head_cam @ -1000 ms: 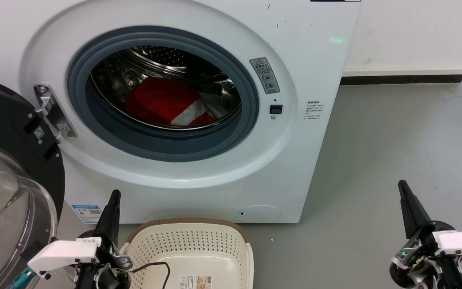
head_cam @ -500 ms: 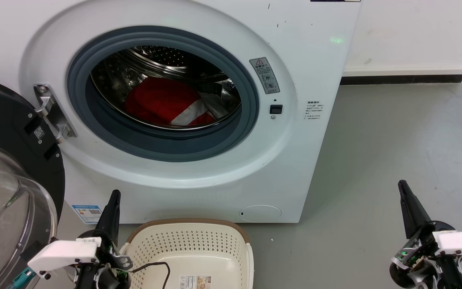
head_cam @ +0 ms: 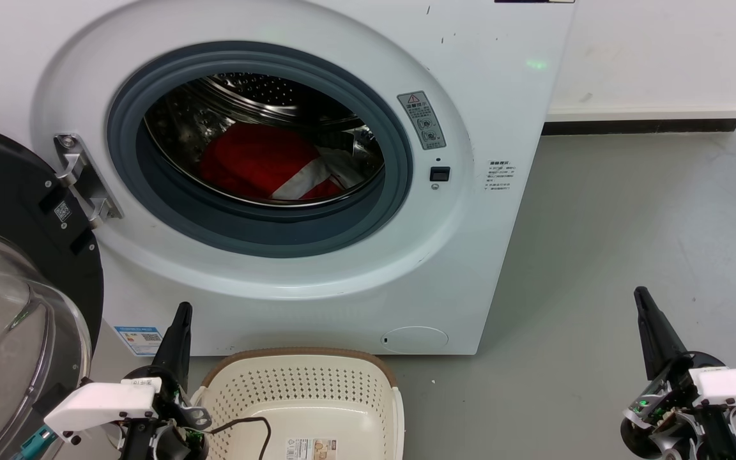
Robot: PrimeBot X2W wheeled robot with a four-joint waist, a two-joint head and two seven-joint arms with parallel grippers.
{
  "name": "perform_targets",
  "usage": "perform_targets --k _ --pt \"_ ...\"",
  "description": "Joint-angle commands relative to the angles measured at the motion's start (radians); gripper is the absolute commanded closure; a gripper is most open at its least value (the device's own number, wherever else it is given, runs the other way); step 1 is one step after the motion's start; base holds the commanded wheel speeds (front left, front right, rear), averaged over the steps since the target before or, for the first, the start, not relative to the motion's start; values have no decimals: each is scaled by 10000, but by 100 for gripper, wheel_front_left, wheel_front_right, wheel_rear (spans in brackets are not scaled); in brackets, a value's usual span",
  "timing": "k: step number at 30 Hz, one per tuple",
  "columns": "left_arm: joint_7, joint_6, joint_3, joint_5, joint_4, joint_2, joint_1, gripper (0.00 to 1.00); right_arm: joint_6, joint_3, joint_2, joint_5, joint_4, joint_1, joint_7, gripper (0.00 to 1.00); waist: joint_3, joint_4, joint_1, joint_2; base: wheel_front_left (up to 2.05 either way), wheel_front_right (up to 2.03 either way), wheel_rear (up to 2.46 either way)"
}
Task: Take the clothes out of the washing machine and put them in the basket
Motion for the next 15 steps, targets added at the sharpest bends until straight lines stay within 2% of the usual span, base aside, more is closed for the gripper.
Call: perform_targets --k 1,4,5,11,15 --pt "16 -22 20 -18 -3 13 -63 100 -3 2 29 -47 13 -129 4 100 0 0 0 0 0 0 0" --pt "16 -22 20 -16 -3 13 -63 100 -3 3 29 -47 13 -129 4 100 0 0 0 0 0 0 0" --pt "-8 0 -6 0 28 -2 13 0 0 3 0 2 22 15 -6 0 0 0 0 0 0 0 0" --pt "-171 2 -60 68 192 -32 301 0 -2 58 12 -78 254 290 -154 0 3 3 0 0 0 0 0" --pt "-374 2 -27 573 31 -30 358 0 -2 52 12 -505 176 345 -359 0 10 7 0 0 0 0 0"
